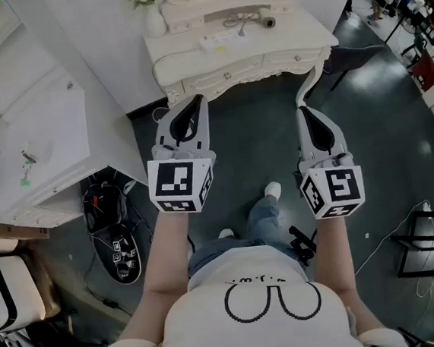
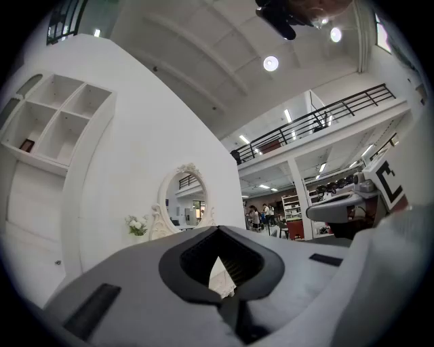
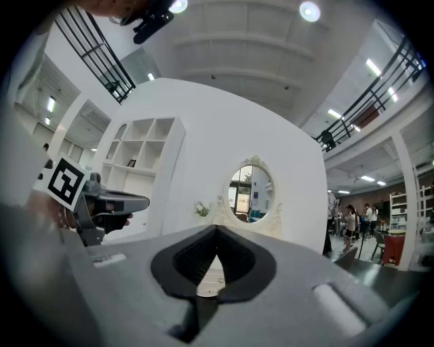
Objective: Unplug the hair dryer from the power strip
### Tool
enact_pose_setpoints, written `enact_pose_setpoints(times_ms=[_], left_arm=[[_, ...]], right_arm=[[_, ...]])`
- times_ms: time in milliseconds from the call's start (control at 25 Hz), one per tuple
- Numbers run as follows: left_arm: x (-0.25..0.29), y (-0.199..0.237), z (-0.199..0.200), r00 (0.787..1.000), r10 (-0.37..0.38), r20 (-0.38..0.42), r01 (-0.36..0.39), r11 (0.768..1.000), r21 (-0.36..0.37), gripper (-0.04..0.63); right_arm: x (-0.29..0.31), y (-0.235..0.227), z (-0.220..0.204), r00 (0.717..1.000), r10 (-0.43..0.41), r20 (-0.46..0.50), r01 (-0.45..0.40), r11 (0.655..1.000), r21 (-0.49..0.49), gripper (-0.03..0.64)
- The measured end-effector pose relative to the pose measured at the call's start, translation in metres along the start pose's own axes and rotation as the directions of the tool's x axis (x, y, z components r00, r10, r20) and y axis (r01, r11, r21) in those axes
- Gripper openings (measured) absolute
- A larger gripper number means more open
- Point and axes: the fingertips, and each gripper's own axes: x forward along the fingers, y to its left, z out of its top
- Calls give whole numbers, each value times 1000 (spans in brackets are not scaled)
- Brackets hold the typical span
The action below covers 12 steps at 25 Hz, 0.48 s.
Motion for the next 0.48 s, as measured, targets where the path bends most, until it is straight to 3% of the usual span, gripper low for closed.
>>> enact_pose_setpoints(times_ms=[480], left_arm=[[33, 1, -23, 999, 9, -32, -10, 1000, -28, -3]], right_arm=[[26, -25, -20, 1000, 12, -7, -11, 999, 40, -2]])
